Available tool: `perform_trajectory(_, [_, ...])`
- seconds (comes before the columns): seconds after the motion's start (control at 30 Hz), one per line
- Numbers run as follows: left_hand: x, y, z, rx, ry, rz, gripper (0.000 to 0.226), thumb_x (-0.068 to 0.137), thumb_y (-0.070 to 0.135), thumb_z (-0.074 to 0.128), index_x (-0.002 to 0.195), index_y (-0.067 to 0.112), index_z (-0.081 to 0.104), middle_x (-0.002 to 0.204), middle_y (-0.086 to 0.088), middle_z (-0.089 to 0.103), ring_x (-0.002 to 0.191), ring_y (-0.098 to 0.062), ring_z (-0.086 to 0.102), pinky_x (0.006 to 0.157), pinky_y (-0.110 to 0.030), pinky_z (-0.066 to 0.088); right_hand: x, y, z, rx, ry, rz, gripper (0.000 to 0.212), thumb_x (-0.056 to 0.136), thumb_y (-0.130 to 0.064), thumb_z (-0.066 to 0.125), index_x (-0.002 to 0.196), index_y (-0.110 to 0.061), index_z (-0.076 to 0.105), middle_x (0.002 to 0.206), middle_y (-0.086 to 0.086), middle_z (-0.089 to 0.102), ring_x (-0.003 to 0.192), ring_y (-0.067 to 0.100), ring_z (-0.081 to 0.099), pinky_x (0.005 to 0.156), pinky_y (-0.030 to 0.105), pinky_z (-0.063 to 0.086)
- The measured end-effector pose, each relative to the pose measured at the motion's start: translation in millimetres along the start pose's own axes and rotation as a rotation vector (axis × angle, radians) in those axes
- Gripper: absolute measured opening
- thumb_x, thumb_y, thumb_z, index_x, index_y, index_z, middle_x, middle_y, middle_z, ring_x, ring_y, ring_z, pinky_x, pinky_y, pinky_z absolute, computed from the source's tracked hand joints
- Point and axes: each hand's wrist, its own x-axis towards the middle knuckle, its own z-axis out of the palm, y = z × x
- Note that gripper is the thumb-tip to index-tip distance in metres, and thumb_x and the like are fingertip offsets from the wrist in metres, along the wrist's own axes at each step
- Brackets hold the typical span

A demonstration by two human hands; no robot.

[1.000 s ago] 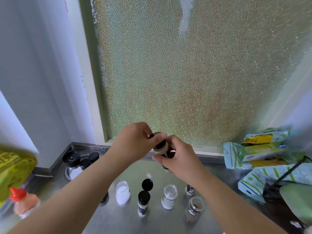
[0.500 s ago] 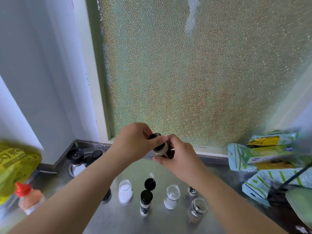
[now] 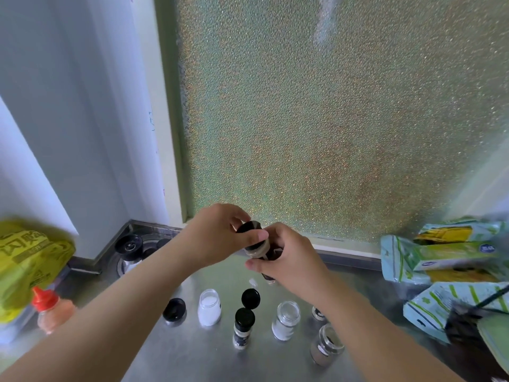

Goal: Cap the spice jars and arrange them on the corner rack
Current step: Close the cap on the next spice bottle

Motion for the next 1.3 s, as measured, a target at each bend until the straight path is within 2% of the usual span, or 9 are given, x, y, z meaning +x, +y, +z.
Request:
perform_trajectory(0.13, [0.5, -19.6, -8.5, -0.013, -0.047, -0.028, 0.021, 0.074, 0.037, 0.07, 0.086, 0.02, 0.068, 0.079, 0.003, 0.069, 0.077, -0.015, 0.064, 0.075, -0.029, 0.05, 11.6, -1.7, 16.4, -0.007, -0.072, 0.012, 0.033, 0.07, -0.022, 0.078, 0.091, -0.024, 0.052, 0.082, -0.006, 0.068, 0.053, 0.012, 0.062, 0.048, 0.021, 0.048])
perform_trajectory(0.27, [0.4, -53.2, -15.0, -0.047, 0.014, -0.082, 0.028, 0.072, 0.042, 0.07, 0.088, 0.019, 0.069, 0.081, 0.004, 0.069, 0.075, -0.009, 0.062, 0.07, -0.021, 0.047, 30.4, -4.6, 41.7, -0.061, -0.151, 0.0, 0.031, 0.073, -0.027, 0.074, 0.092, -0.033, 0.05, 0.083, -0.01, 0.066, 0.056, 0.008, 0.062, 0.05, 0.015, 0.048])
perform_trajectory(0.4, [1.0, -99.5, -16.1, -0.043, 0.087, -0.151, 0.039, 0.076, 0.043, 0.064, 0.109, 0.022, 0.059, 0.098, 0.005, 0.06, 0.089, -0.008, 0.057, 0.073, -0.015, 0.042, 61.3, -4.2, 77.7, -0.151, -0.24, -0.035, 0.027, 0.076, -0.027, 0.072, 0.082, -0.042, 0.05, 0.083, -0.013, 0.063, 0.068, 0.007, 0.058, 0.071, 0.033, 0.054])
perform_trajectory(0.5, [-1.9, -140.1, -21.7, 0.008, 0.12, -0.191, 0.041, 0.08, 0.038, 0.062, 0.117, 0.022, 0.054, 0.11, 0.003, 0.056, 0.099, -0.012, 0.054, 0.084, -0.024, 0.041, 91.6, 3.7, 107.9, -0.163, -0.263, -0.052, 0.024, 0.074, -0.021, 0.074, 0.091, -0.031, 0.062, 0.08, -0.011, 0.058, 0.072, 0.007, 0.054, 0.07, 0.032, 0.051])
perform_trajectory(0.67, [-8.5, -202.5, -30.9, 0.06, 0.121, -0.294, 0.032, 0.084, 0.024, 0.06, 0.115, 0.016, 0.057, 0.113, -0.004, 0.058, 0.099, -0.019, 0.058, 0.088, -0.032, 0.046, 148.5, 28.2, 159.7, -0.24, -0.272, -0.002, 0.042, 0.07, -0.019, 0.078, 0.108, -0.017, 0.061, 0.106, 0.002, 0.066, 0.091, 0.013, 0.055, 0.076, 0.022, 0.037])
perform_trajectory(0.8, [-9.7, -234.9, -36.3, 0.078, 0.113, -0.319, 0.031, 0.085, 0.023, 0.059, 0.116, 0.021, 0.056, 0.113, 0.001, 0.057, 0.091, -0.014, 0.055, 0.084, -0.029, 0.045, 190.4, 40.7, 183.5, -0.287, -0.196, -0.021, 0.046, 0.07, -0.013, 0.076, 0.112, -0.017, 0.058, 0.105, 0.004, 0.066, 0.1, 0.022, 0.06, 0.084, 0.029, 0.046])
perform_trajectory(0.93, [-9.3, -253.5, -41.7, 0.045, 0.155, -0.287, 0.029, 0.084, 0.021, 0.06, 0.112, 0.023, 0.058, 0.109, 0.002, 0.059, 0.09, -0.01, 0.056, 0.082, -0.025, 0.044, 228.8, 50.5, 196.7, -0.315, -0.134, -0.033, 0.039, 0.071, -0.01, 0.072, 0.106, -0.019, 0.058, 0.092, 0.0, 0.061, 0.092, 0.023, 0.06, 0.076, 0.026, 0.044])
perform_trajectory(1.1, [-6.6, -267.3, -44.7, 0.048, 0.176, -0.27, 0.03, 0.084, 0.021, 0.06, 0.114, 0.02, 0.057, 0.107, 0.0, 0.06, 0.092, -0.012, 0.057, 0.084, -0.026, 0.046, 259.4, 65.7, 226.0, -0.431, -0.233, -0.011, 0.017, 0.076, -0.021, 0.061, 0.093, -0.019, 0.059, 0.087, 0.0, 0.064, 0.085, 0.023, 0.059, 0.067, 0.026, 0.038])
perform_trajectory(1.3, [-5.6, -279.5, -40.1, 0.055, 0.139, -0.273, 0.031, 0.085, 0.022, 0.058, 0.116, 0.022, 0.055, 0.108, 0.004, 0.058, 0.089, -0.008, 0.054, 0.08, -0.021, 0.042, 262.3, 82.4, 243.2, -0.421, -0.354, -0.027, 0.029, 0.082, -0.007, 0.049, 0.107, -0.019, 0.056, 0.108, 0.006, 0.065, 0.099, 0.022, 0.057, 0.076, 0.025, 0.037])
